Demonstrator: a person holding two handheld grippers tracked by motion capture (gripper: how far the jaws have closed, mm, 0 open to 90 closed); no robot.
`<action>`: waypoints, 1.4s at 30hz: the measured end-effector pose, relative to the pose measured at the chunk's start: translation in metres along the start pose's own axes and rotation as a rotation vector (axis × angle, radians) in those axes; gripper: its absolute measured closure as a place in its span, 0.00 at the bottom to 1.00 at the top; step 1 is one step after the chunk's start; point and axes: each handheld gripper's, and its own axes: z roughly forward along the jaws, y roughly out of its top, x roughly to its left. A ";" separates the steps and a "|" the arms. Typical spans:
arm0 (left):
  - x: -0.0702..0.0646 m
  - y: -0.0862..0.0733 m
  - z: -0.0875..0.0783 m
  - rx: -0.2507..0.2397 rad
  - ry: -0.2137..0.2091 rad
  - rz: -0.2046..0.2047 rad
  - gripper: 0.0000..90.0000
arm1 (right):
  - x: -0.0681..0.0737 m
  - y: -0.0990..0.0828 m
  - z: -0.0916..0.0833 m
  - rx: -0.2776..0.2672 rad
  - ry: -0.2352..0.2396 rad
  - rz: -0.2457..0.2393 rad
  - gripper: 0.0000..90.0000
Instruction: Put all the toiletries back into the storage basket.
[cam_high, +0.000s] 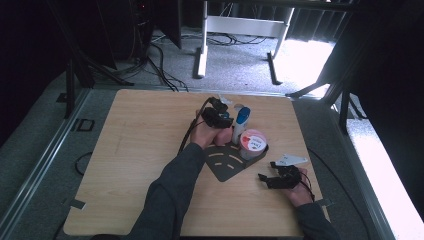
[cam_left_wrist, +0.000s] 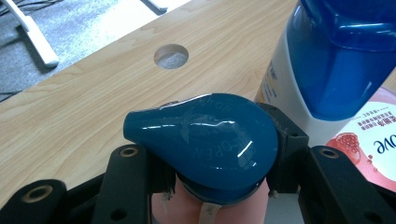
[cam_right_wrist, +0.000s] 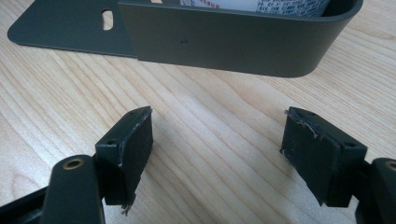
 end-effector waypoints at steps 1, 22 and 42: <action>0.000 0.000 0.001 0.000 0.000 -0.002 0.59 | 0.000 0.000 0.000 0.000 0.000 0.000 0.27; -0.003 -0.003 0.000 -0.021 0.014 0.042 0.59 | 0.000 0.000 0.000 0.000 0.000 -0.001 0.27; -0.005 -0.005 0.000 -0.011 0.032 0.044 0.56 | 0.000 0.000 0.000 0.001 0.000 -0.002 0.27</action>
